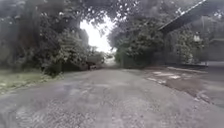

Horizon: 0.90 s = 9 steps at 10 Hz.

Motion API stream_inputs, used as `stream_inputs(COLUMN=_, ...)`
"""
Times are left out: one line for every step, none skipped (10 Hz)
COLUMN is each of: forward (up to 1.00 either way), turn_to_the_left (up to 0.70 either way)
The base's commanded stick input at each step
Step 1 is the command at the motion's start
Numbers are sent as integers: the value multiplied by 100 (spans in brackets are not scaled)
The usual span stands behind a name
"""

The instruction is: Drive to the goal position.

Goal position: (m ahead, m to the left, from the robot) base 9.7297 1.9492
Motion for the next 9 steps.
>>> stream_inputs(forward=70, turn_to_the_left=0)
stream_inputs(forward=70, turn_to_the_left=0)
stream_inputs(forward=70, turn_to_the_left=0)
stream_inputs(forward=70, turn_to_the_left=0)
stream_inputs(forward=70, turn_to_the_left=0)
stream_inputs(forward=70, turn_to_the_left=0)
stream_inputs(forward=70, turn_to_the_left=0)
stream_inputs(forward=70, turn_to_the_left=0)
stream_inputs(forward=70, turn_to_the_left=0)
